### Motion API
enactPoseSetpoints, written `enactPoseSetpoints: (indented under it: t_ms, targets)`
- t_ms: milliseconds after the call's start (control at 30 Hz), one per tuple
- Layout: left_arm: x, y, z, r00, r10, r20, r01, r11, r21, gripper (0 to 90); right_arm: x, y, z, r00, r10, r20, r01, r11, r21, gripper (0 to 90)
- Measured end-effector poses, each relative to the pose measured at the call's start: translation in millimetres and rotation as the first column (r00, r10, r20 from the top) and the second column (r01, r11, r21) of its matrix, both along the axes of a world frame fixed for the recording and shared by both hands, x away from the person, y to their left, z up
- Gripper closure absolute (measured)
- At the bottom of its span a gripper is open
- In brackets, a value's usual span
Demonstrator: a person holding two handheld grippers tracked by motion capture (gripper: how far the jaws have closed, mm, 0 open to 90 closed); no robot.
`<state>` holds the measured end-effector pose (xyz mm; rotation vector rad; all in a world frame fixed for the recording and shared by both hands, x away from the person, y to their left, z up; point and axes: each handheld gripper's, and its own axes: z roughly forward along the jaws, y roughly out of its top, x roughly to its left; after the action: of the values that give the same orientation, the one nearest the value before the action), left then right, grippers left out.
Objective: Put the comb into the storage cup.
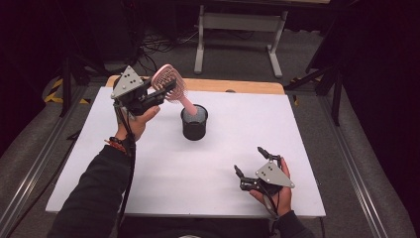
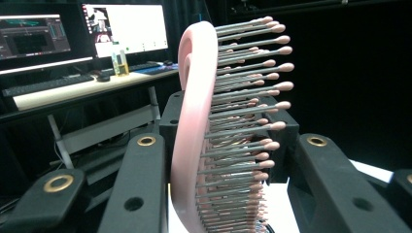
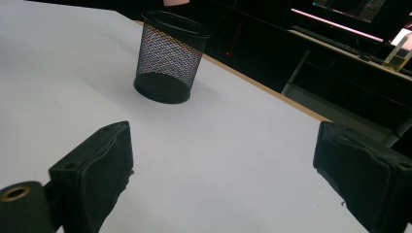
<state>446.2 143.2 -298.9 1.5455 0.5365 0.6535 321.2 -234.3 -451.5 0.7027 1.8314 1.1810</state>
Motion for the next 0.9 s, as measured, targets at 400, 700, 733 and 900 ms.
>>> enactPoseSetpoints:
  t_ms: [400,700,733,900]
  targets:
    - [9.2,-18.4,-7.6,0.9995,-0.01,-0.03,0.011,0.9997,0.023,62.9,0.4,0.9,-0.6,1.0,0.002,-0.002,-0.002,1.0,-0.009,7.8]
    - [15.2,-30.3,-16.0,0.9983,-0.021,-0.054,0.023,0.9994,0.025,62.9,0.2,1.5,-0.9,1.0,0.007,-0.004,-0.007,1.0,-0.012,7.8]
    - [15.8,-31.2,-17.1,0.9977,-0.025,-0.062,0.026,0.9994,0.02,62.9,0.4,1.5,-1.0,0.9999,0.008,-0.006,-0.009,1.0,-0.012,7.8]
    - [17.4,-36.3,-20.0,0.9977,-0.011,-0.067,0.013,0.9992,0.038,62.8,0.5,1.6,-1.1,0.9999,0.011,-0.008,-0.011,1.0,-0.014,7.9]
